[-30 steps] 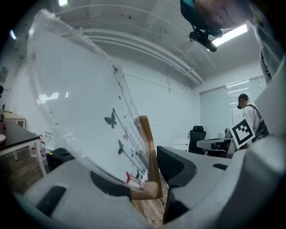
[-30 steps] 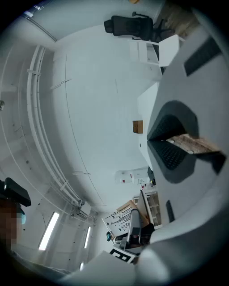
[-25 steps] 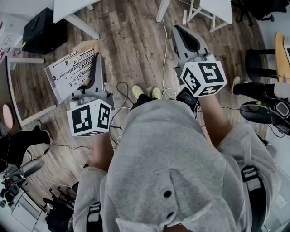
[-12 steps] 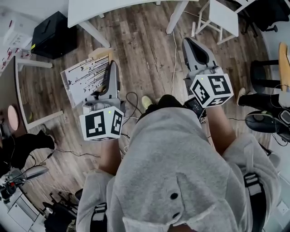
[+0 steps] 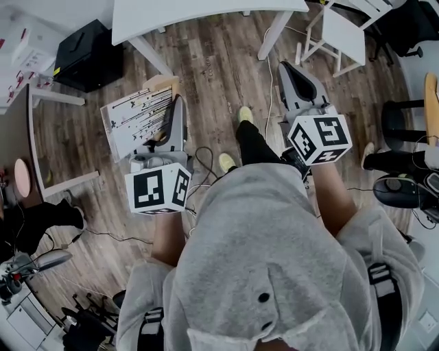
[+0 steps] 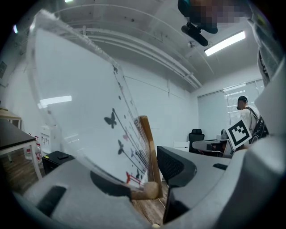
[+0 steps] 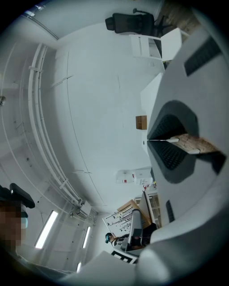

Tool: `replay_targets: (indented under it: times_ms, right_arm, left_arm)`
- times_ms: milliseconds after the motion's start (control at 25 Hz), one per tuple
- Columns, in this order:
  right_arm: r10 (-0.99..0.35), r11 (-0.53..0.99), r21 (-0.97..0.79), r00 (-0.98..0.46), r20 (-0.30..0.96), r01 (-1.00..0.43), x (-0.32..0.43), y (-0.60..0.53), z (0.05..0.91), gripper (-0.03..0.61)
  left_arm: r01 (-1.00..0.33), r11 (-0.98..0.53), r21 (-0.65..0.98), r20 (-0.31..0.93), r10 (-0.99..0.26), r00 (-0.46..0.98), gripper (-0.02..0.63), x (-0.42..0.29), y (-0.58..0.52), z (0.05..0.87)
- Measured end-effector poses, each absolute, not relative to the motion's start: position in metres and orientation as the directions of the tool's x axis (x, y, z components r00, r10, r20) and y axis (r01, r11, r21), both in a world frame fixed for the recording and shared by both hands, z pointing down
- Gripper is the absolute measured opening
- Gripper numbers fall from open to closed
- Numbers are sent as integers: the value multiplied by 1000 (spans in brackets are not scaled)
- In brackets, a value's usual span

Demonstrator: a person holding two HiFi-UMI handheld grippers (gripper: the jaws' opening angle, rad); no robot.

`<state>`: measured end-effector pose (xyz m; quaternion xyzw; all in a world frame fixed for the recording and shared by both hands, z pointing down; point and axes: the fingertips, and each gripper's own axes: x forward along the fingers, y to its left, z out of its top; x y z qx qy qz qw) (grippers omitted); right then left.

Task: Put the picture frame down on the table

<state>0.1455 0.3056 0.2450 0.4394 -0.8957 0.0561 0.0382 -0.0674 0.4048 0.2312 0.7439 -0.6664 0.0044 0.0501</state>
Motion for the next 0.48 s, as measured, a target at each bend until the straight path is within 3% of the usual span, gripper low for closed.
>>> replay_targets:
  times_ms: [480]
  right_arm:
    - [-779, 610, -81, -616, 117, -788, 131, 250, 257, 26]
  left_arm:
    - [-992, -107, 63, 76, -991, 112, 196, -80, 351, 232]
